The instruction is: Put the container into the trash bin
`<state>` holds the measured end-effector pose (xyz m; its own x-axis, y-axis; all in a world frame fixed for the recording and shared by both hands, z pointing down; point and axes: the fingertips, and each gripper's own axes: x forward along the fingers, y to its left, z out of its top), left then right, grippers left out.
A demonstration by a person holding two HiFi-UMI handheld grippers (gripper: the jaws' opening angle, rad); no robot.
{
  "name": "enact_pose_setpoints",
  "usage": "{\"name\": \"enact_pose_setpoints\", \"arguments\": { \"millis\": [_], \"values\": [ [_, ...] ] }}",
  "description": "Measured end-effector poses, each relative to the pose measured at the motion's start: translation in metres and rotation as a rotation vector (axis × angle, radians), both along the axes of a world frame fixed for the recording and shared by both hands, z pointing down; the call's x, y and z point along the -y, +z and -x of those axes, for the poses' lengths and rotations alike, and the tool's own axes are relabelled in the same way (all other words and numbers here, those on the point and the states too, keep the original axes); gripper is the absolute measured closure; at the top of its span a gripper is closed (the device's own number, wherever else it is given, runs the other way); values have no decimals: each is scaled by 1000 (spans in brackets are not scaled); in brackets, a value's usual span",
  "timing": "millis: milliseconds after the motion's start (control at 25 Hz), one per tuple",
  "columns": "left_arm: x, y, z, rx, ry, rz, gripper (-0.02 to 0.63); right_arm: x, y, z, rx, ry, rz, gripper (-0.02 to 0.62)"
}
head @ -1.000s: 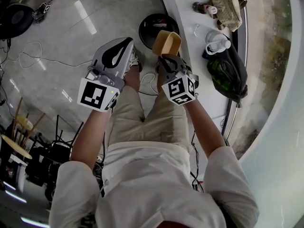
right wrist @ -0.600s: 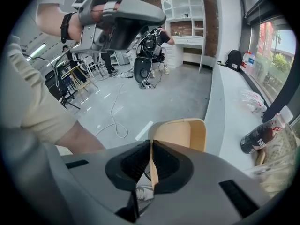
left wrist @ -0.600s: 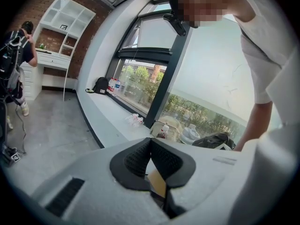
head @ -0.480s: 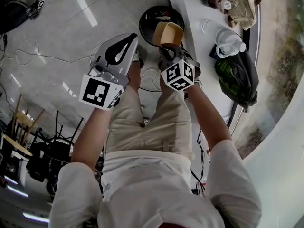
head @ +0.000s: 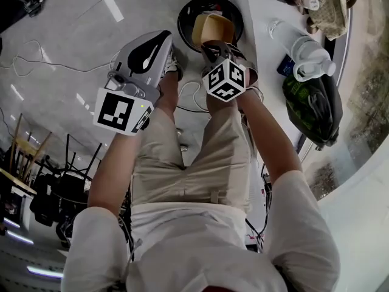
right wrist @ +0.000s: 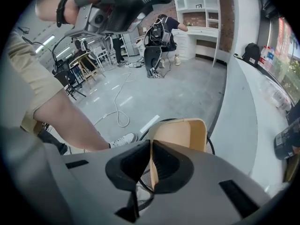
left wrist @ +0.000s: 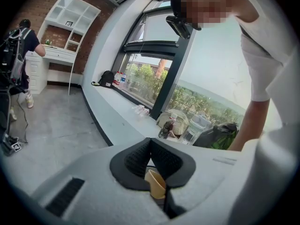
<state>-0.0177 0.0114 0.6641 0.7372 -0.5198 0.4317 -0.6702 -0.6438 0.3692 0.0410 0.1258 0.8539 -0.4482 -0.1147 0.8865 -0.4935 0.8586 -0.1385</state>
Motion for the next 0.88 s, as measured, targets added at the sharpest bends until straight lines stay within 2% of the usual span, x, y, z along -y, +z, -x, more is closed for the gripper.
{"name": "enact_pose_setpoints", "arguments": {
  "millis": [320, 880],
  "values": [
    [1, 34, -2, -20, -48, -2, 589, 4, 49, 11, -14, -49, 35, 575],
    [-19, 88, 27, 19, -112, 43, 589, 3, 132, 3, -102, -143, 106, 575]
  ]
}}
